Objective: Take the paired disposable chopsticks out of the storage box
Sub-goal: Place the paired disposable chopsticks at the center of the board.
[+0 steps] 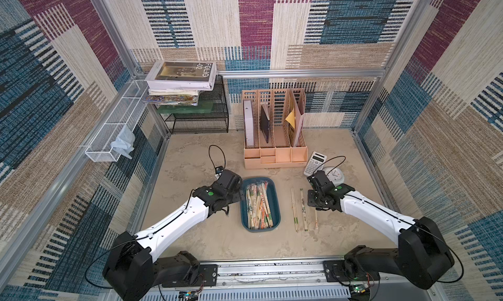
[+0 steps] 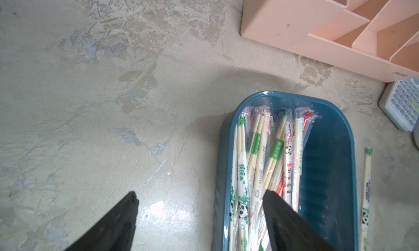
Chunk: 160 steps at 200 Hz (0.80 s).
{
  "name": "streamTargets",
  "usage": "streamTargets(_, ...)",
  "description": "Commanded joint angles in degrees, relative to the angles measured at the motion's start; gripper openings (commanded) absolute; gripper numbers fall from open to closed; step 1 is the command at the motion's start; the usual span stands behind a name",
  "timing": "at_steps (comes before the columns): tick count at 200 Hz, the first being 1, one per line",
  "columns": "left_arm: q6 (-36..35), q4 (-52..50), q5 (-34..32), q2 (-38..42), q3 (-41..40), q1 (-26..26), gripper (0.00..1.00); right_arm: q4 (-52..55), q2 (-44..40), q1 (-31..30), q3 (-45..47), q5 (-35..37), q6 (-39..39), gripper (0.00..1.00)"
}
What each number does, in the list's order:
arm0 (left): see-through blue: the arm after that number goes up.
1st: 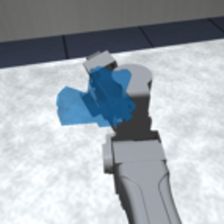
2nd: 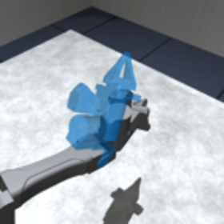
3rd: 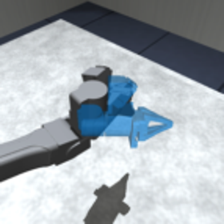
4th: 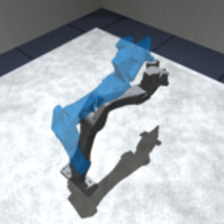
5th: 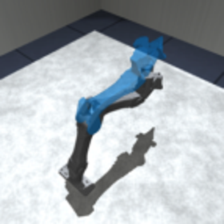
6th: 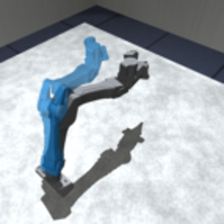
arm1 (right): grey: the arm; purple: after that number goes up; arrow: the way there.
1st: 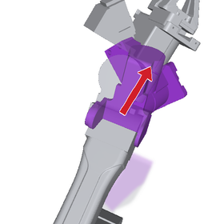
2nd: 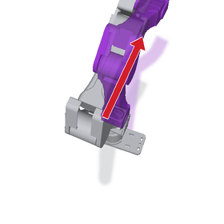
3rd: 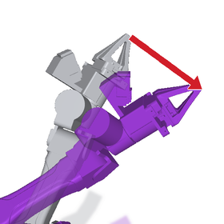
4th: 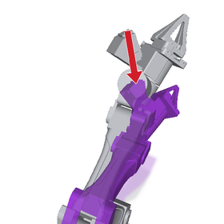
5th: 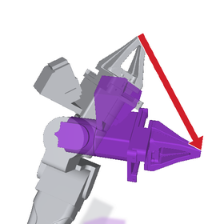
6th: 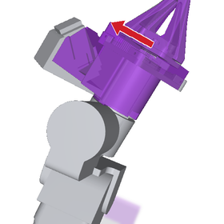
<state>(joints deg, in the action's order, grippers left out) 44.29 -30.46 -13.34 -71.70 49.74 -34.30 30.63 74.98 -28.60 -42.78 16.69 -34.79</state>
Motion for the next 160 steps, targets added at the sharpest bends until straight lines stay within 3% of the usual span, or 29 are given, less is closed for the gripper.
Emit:
streamTargets(1,-0.6,0.21,0.51,-0.05,0.36,-0.06,0.88,-0.31,0.71,0.53,0.05,1.85,0.66,0.02)
streamTargets(80,-0.44,0.49,0.51,-0.02,-0.16,-0.06,0.88,-1.9,7.11,0.18,-0.47,4.01,1.09,0.03)
streamTargets(112,-0.28,0.94,0.6,-0.07,-0.42,0.01,0.88,-1.38,8.89,-1.05,-1.07,5.37,0.22,0.09)
streamTargets(119,-0.21,0.99,0.59,-0.1,-0.45,-0.06,0.88,-1.38,8.93,-1.29,-1.11,5.6,0.12,0.12)
streamTargets(137,-0.19,1.1,0.68,-0.12,-0.69,-0.06,0.88,-0.45,8.58,-1.85,-1.66,6.3,-0.2,0.38)
streamTargets(160,-0.13,1.2,0.69,0.12,-1.0,-0.06,0.88,1.01,7.22,-2.07,-2.66,6.68,-0.11,0.46)
